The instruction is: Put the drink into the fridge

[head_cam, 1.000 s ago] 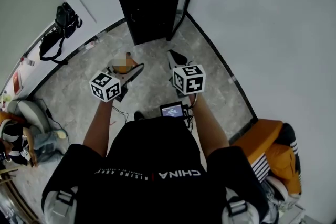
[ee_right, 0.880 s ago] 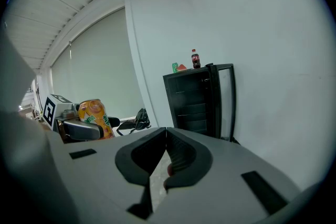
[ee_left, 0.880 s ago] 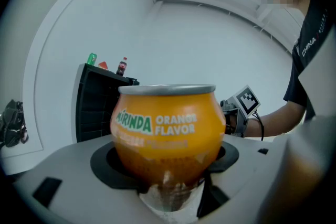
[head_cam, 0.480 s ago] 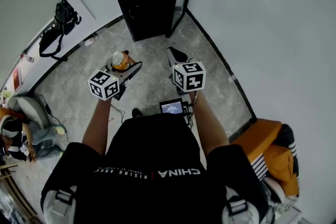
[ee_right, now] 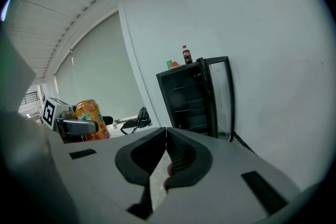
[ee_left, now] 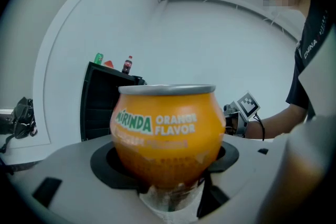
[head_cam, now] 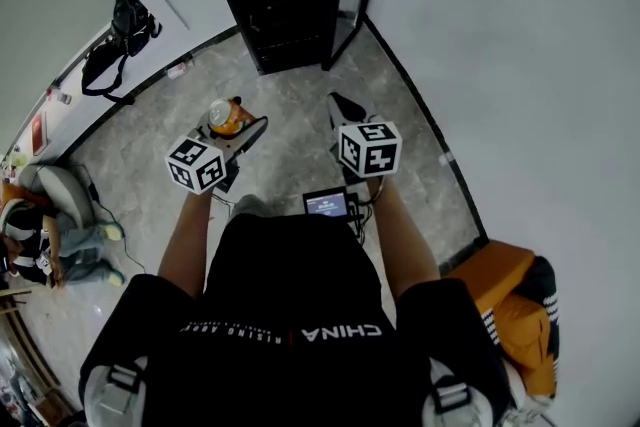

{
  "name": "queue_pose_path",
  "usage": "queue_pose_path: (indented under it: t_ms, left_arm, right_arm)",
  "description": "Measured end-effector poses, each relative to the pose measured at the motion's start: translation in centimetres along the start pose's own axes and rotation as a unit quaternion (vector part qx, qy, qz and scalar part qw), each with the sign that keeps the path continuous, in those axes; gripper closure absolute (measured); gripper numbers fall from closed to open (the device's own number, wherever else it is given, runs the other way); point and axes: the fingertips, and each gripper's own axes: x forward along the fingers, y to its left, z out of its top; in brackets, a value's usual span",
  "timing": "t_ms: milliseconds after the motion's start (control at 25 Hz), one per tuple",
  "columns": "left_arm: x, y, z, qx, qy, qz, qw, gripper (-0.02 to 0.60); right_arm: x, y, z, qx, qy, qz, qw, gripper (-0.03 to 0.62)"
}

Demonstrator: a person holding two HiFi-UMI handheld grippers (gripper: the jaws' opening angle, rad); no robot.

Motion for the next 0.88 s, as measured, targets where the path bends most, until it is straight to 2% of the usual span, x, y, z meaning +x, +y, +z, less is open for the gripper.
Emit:
queue_pose_path:
  t_ms: [200,400,640,880]
  left_arm:
    - [0.4,0.8,-1.0,-0.012,0.011,0.008,0.9998,0.236]
    - [2.4,3.2,-0.6,-0.014,0.012,-0.002,0.9998,0.236]
    - [5.6,8.8,1.0,-0.022,0.014,-0.028,0.9993,0.236]
    - [8.2,14.4,3.8,-0.006,0.021,-0.053,0.9984,0.236]
  right_arm:
    - [0.5,-1.6,-0.5,0.01,0.005,-0.004,1.0,0.58]
    - [2.2,-3.5,0.0,0.032,0.007,-0.017,0.999,0.58]
    - [7.4,-4.2,2.3,0.03,0.01,-0.031,0.999,0.58]
    - [12.3,-4.3,5.7,0.026,0.011,-0.031,0.999,0.58]
